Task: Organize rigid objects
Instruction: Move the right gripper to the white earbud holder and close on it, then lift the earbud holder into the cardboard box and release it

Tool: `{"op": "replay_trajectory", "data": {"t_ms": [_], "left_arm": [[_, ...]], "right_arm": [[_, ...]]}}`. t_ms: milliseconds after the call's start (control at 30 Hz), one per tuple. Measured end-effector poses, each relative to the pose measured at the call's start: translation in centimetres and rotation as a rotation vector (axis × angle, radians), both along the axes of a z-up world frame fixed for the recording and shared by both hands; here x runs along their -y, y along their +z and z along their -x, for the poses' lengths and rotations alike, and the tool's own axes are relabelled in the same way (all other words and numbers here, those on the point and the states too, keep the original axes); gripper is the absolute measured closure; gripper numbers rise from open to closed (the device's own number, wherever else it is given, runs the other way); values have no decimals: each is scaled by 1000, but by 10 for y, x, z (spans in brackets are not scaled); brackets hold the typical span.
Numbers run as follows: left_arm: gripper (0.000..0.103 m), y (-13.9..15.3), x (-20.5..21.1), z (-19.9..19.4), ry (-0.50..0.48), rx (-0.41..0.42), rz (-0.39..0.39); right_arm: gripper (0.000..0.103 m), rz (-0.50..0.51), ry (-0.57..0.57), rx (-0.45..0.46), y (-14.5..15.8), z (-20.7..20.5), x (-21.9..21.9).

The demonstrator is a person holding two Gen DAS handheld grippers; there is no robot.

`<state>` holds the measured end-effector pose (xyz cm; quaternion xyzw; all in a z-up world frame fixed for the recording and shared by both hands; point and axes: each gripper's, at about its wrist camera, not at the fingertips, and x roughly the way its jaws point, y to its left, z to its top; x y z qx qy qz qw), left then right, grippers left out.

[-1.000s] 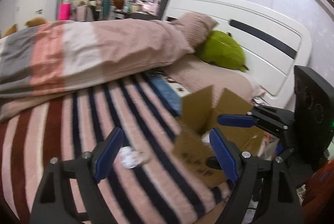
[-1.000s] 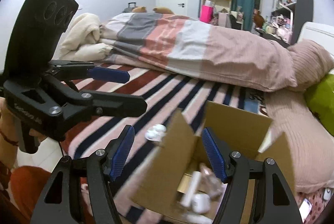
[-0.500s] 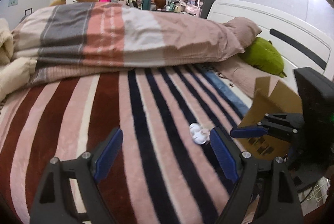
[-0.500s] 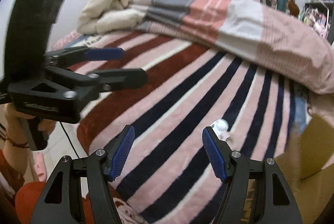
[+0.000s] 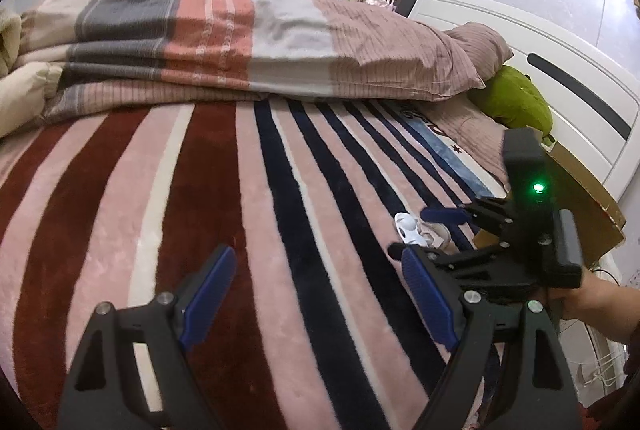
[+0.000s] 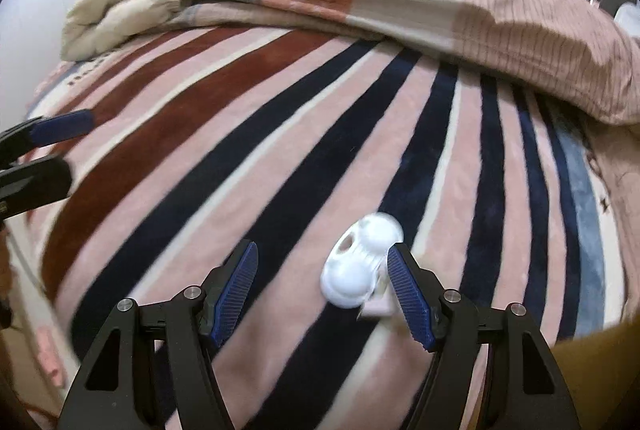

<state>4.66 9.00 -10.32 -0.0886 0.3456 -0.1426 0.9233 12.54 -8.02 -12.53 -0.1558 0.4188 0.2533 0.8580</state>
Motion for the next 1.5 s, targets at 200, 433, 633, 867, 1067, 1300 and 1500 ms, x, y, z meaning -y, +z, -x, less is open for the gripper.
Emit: {"op": "replay_trajectory", "data": {"t_ms": [200,433,633,867,1067,1300,1500], "left_arm": [[20,-2,0,-1,-10,2,-15],[20,1,1,1,-16,5,-2],[20,1,2,3,-17,-6,-13],[20,1,8,1,-34,-23,-11],[20,18,23,7,-126,-41,89],[65,67,64,18,-260,-14,183],[82,105,111,21,-304,36,164]], "right_arm": [[38,13,-43,-39,-16,-25,-5],[39,-115,141,-144,-5,0,-13],[39,-23,164,-79,-4,31,-20],[77,-21,190,-109,-12,36,-13],[77,-91,222,-27,26,58,-5],[77,-199,287,105,94,101,10],[77,-265,255,176,128,116,51]]}}
